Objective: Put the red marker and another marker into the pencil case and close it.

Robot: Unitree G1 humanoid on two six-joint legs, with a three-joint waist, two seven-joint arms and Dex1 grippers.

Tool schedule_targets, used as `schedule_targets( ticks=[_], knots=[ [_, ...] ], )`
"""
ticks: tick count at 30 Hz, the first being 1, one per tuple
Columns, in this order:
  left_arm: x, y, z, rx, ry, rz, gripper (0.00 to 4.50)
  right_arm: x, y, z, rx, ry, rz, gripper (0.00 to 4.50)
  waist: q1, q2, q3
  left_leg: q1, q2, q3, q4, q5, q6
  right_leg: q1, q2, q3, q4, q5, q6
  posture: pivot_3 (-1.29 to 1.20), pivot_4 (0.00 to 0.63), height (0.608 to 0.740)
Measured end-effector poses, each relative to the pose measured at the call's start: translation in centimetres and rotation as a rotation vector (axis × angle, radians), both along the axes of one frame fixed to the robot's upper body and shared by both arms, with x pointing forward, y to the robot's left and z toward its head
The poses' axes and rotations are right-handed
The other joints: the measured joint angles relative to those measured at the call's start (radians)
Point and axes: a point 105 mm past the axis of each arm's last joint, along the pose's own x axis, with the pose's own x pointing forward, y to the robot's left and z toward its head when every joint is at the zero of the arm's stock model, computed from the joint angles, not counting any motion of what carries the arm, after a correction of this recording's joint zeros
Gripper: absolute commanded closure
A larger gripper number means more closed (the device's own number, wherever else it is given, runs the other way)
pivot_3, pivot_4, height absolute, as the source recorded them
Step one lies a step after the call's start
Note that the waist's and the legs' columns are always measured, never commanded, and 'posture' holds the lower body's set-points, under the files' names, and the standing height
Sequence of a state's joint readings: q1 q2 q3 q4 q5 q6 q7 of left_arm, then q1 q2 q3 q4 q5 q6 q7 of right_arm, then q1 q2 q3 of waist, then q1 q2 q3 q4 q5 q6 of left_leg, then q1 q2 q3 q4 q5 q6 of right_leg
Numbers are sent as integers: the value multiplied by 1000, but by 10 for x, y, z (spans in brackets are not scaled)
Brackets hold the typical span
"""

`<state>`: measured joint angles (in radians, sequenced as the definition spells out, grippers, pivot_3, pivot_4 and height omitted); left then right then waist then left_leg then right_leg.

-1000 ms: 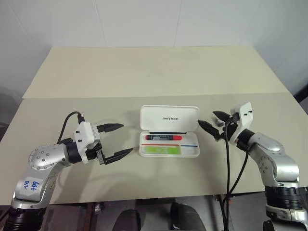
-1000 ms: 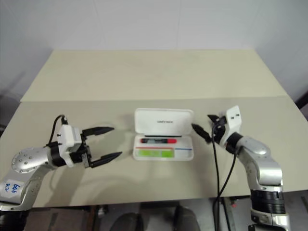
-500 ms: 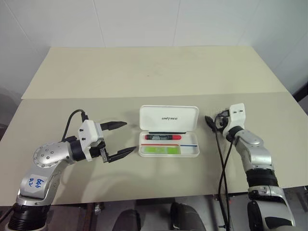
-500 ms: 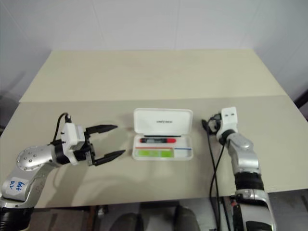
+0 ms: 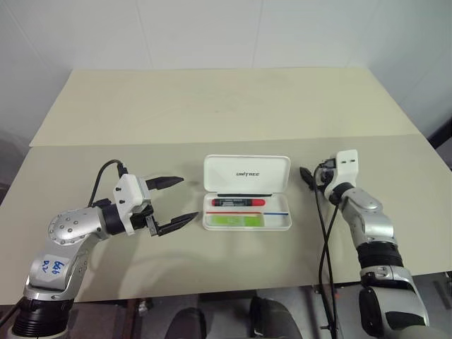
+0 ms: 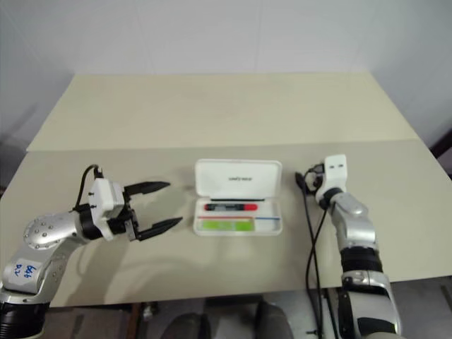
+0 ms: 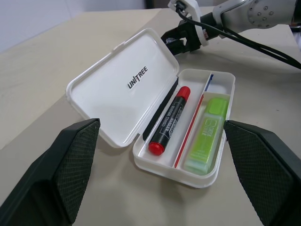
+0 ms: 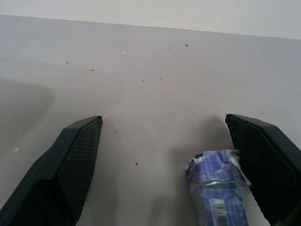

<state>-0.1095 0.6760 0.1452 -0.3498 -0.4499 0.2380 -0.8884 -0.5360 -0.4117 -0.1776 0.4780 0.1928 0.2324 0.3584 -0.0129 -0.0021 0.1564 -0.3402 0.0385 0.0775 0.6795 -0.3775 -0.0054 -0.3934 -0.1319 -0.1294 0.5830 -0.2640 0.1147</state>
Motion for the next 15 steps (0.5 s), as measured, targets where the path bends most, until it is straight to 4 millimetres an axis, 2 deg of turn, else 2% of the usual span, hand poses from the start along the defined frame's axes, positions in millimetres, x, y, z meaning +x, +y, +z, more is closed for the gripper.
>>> schedule_targets(
  ticks=[10,13,15],
  knots=[
    [-1,1,0,-1,-5,2,0,-30,-22,-5,15,31,-49,79,13,1,0,-1,0,0,-1,-1,0,0,0,-1,-1,0,0,0,150,740],
    [0,1,0,-1,-4,3,0,-37,-25,-6,16,41,-56,658,11,1,0,-1,0,0,-1,-1,0,0,0,-1,-1,0,0,0,150,740],
    [1,1,0,-2,-7,2,0,-38,-24,-6,25,46,-54,1354,10,1,0,0,0,1,-1,-1,0,0,0,0,-1,0,0,0,150,740]
  ],
)
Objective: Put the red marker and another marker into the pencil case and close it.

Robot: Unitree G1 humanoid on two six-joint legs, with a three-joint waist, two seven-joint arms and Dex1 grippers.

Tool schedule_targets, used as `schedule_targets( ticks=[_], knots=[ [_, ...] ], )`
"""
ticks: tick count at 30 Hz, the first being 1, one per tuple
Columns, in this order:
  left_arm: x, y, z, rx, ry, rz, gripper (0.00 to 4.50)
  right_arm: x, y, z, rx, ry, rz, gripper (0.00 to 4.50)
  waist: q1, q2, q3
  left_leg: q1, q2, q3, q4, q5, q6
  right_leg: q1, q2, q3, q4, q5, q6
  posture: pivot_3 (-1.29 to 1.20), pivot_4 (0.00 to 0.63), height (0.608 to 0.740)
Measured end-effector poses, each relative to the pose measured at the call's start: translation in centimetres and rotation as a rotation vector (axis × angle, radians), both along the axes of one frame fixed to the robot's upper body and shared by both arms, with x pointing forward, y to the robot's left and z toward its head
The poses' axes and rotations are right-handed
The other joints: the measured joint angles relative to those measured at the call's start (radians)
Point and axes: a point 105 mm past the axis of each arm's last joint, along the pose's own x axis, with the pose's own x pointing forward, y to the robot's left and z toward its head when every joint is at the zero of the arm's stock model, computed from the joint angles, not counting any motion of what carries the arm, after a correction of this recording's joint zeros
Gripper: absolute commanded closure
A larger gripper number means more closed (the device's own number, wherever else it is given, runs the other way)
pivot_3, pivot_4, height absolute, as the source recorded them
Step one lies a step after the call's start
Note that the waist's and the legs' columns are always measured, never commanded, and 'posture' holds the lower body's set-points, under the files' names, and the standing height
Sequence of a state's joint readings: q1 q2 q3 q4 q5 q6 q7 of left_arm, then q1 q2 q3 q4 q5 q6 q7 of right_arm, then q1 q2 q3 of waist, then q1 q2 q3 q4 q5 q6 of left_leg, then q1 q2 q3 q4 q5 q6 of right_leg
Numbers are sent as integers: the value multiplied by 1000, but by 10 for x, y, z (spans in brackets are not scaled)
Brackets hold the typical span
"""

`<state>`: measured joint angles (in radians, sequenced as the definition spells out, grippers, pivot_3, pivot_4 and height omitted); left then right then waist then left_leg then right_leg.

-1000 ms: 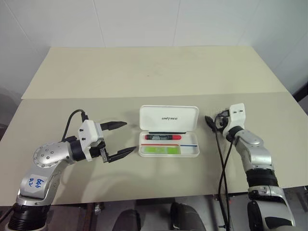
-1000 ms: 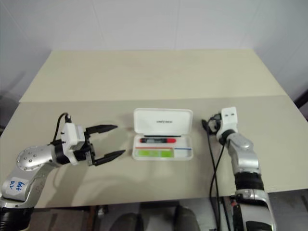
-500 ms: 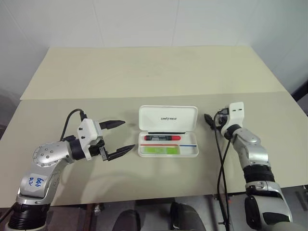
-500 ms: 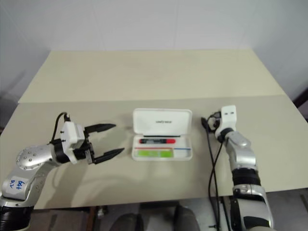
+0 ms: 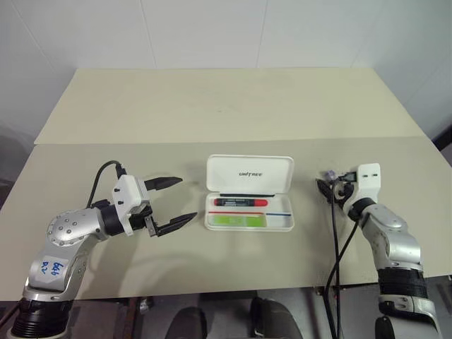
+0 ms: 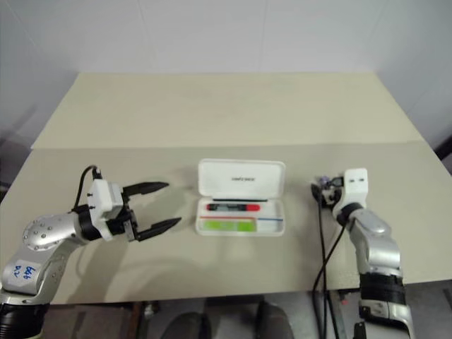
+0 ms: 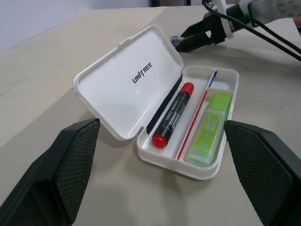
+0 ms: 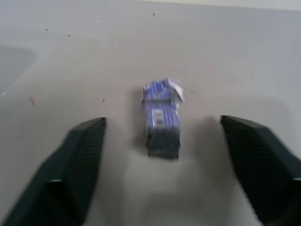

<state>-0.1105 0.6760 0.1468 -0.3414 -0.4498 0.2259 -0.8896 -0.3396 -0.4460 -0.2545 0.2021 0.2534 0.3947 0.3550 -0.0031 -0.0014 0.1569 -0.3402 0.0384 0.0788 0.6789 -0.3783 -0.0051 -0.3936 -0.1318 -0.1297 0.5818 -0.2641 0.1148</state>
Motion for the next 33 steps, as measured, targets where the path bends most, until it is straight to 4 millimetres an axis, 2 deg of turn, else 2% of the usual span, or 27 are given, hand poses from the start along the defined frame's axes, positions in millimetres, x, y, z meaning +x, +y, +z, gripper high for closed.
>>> schedule_targets(
  ticks=[7,8,17,19,22,28,30,33],
  knots=[
    [1,-3,3,1,-13,-11,0,1,4,0,25,-3,7,4001,0,0,0,0,0,1,0,0,0,0,0,0,0,0,0,0,150,740],
    [2,-3,4,1,-14,-11,0,1,4,1,25,-5,7,4171,0,0,0,0,0,1,0,0,0,0,0,0,0,0,0,0,150,740],
    [2,-3,5,1,-18,-11,0,3,8,6,43,-19,39,4171,-1,0,0,0,0,1,0,0,0,0,0,0,0,0,0,0,150,740],
    [2,-4,6,1,-21,-13,0,5,13,16,56,-48,96,4171,-1,1,1,0,0,2,0,0,0,0,0,0,0,0,0,0,150,740],
    [3,-4,6,2,-22,-15,0,7,14,42,44,-117,200,4171,1,2,1,0,1,1,0,0,0,0,0,0,0,0,0,0,150,740],
    [1,-4,5,6,-18,-29,0,-9,22,83,-29,-208,477,4171,1,2,1,0,1,2,-1,-1,2,0,0,-1,-1,0,0,0,150,740],
    [1,-4,5,8,-17,-32,0,-14,29,92,-55,-220,556,4171,1,2,1,0,0,2,0,-1,2,0,0,-1,-1,0,0,0,150,740],
    [0,-3,5,11,-13,-36,0,-28,50,99,-102,-206,726,4171,3,2,1,0,1,2,-1,-1,2,0,0,-2,-2,0,0,0,150,740]
  ],
)
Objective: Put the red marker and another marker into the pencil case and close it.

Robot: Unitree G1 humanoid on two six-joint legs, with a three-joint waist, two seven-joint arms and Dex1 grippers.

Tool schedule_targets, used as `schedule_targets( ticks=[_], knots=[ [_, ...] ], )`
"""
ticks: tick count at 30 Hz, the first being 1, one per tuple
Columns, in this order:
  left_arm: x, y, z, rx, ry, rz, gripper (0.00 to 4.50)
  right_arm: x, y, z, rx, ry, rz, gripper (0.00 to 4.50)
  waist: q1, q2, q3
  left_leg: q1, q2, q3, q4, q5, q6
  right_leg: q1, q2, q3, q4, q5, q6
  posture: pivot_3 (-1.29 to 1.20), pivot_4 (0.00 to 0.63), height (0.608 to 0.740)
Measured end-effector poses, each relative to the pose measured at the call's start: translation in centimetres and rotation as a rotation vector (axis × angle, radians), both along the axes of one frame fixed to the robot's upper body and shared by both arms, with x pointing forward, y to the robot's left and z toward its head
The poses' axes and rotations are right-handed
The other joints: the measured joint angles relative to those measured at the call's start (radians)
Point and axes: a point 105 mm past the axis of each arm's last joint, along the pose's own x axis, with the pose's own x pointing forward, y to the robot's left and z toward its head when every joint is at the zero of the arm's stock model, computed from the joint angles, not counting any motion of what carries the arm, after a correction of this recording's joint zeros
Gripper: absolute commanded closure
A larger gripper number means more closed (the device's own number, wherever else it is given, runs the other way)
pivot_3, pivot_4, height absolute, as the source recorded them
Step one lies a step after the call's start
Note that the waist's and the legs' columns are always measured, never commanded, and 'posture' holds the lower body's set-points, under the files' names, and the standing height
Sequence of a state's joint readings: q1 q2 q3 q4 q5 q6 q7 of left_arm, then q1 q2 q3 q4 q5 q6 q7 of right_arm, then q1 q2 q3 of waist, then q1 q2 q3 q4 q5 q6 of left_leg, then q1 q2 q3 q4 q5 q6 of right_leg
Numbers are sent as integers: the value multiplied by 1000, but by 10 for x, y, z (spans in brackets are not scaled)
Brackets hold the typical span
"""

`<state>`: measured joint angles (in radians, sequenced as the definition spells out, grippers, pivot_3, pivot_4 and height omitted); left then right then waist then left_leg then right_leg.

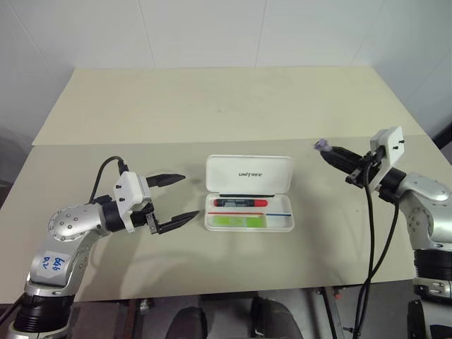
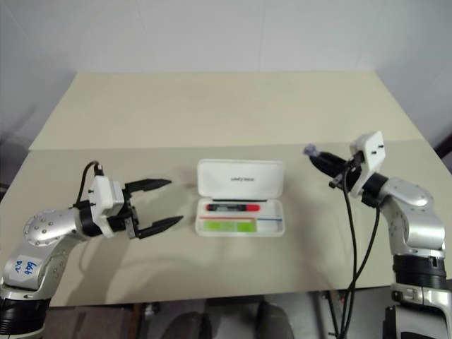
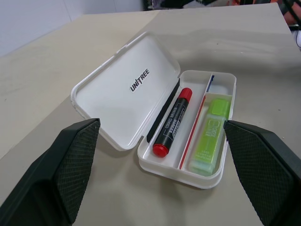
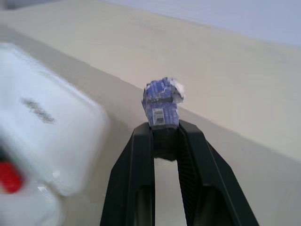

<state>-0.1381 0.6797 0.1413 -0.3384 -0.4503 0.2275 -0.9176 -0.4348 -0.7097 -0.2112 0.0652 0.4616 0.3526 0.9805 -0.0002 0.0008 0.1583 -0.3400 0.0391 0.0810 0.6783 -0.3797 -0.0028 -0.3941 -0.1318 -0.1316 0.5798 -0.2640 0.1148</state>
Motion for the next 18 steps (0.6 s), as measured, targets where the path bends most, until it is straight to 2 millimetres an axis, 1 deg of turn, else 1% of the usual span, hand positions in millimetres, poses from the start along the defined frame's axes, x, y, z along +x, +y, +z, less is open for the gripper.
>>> schedule_targets(
  ticks=[2,4,6,8,11,15,18],
  knots=[
    [-1,1,-1,1,6,0,0,-18,21,-6,-72,41,155,4171,2,0,0,0,0,-1,0,0,0,0,0,-1,0,0,0,0,150,740],
    [-3,3,-4,11,20,-6,0,-39,39,-24,-157,112,321,4171,3,0,0,0,0,0,0,-1,0,0,0,-1,-1,0,0,0,150,740],
    [-5,4,-6,20,32,-9,0,-49,48,-39,-202,160,412,4171,2,-1,0,-1,0,1,1,-1,1,1,0,-1,-4,0,0,0,150,740],
    [-5,5,-6,21,32,-9,0,-50,53,-46,-223,174,455,4171,1,-1,0,0,0,5,2,-1,1,1,-1,-1,-5,0,0,0,150,740],
    [-7,3,-6,15,36,-13,0,-46,59,-47,-245,159,491,4171,-1,-2,0,2,1,7,2,-1,1,1,-1,-1,-5,0,1,0,150,740],
    [-12,0,-7,17,43,-17,0,-45,64,-54,-273,166,543,4171,1,-2,0,2,4,8,2,-1,0,1,0,-2,-4,0,1,0,150,740],
    [-12,0,-9,13,54,-7,0,-52,67,-70,-318,213,622,4171,1,-2,1,2,4,9,2,-1,0,1,0,-2,-4,0,1,0,150,740]
  ],
)
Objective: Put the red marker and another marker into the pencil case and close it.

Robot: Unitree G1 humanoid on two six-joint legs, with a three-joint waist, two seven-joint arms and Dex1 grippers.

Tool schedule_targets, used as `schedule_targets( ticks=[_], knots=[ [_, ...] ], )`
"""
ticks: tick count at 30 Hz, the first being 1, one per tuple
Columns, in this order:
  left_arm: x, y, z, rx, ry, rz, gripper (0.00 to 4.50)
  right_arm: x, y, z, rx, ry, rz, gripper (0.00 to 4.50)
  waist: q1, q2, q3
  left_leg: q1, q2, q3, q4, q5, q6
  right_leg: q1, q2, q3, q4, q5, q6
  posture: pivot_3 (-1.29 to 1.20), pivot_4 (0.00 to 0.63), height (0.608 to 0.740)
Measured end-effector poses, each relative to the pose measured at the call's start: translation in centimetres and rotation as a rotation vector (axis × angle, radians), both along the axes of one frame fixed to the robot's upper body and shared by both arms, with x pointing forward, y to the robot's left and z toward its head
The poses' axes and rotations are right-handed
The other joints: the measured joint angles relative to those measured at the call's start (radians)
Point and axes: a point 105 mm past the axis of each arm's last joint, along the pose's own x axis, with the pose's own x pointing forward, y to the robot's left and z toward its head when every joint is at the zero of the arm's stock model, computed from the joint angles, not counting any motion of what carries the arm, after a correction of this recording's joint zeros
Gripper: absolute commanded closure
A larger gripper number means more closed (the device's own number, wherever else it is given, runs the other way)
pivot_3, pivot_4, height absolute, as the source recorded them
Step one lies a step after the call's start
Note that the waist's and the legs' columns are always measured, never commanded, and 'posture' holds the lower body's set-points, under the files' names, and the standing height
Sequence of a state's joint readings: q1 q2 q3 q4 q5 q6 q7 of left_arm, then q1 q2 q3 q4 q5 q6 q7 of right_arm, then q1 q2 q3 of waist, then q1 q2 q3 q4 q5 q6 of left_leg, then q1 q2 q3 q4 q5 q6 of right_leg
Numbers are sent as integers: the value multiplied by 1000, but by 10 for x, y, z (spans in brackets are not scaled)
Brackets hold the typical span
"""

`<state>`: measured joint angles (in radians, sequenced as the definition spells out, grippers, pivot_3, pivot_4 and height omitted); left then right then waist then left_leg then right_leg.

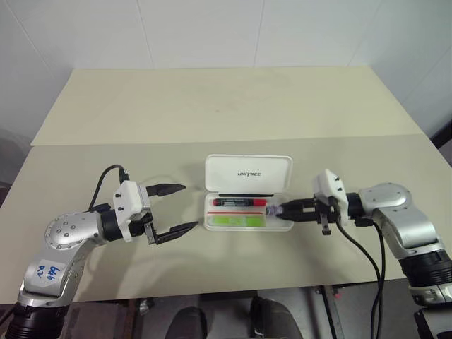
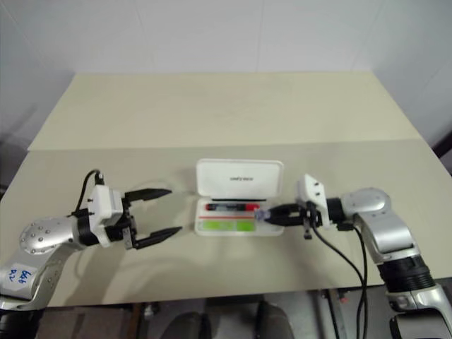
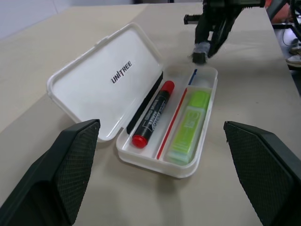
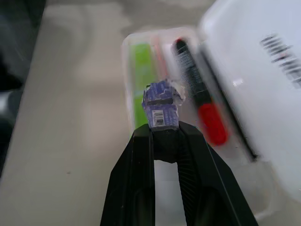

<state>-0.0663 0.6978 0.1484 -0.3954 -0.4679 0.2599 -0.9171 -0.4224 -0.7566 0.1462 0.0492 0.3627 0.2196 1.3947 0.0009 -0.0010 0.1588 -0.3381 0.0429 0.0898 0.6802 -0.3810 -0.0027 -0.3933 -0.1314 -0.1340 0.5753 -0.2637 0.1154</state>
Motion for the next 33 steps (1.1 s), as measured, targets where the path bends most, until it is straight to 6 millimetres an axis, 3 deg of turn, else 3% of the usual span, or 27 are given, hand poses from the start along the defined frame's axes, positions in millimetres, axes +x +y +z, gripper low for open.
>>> schedule_targets(
  ticks=[20,21,30,31,33],
  knots=[
    [-1,-2,4,1,-10,-4,0,14,-10,-18,-41,-19,-5,4171,-1,0,0,1,1,3,1,0,0,0,1,0,0,0,0,0,150,740],
    [-1,-2,4,1,-11,-4,0,14,-11,-19,-44,-18,-7,3450,-1,0,0,1,1,3,1,0,0,0,1,0,0,0,0,0,150,740],
    [2,-4,9,1,-33,-10,0,28,-16,-13,-49,-62,-29,265,-2,0,0,1,2,4,1,0,-1,0,1,0,0,0,0,0,150,740],
    [2,-4,10,1,-37,-11,0,28,-14,-12,-42,-65,-28,36,-2,0,0,1,2,4,1,0,-1,0,1,0,0,0,0,0,150,740],
    [2,-4,11,1,-41,-13,0,28,-11,-8,-25,-64,-24,36,-2,0,0,1,2,4,1,0,-1,0,1,0,0,0,0,0,150,740]
  ],
)
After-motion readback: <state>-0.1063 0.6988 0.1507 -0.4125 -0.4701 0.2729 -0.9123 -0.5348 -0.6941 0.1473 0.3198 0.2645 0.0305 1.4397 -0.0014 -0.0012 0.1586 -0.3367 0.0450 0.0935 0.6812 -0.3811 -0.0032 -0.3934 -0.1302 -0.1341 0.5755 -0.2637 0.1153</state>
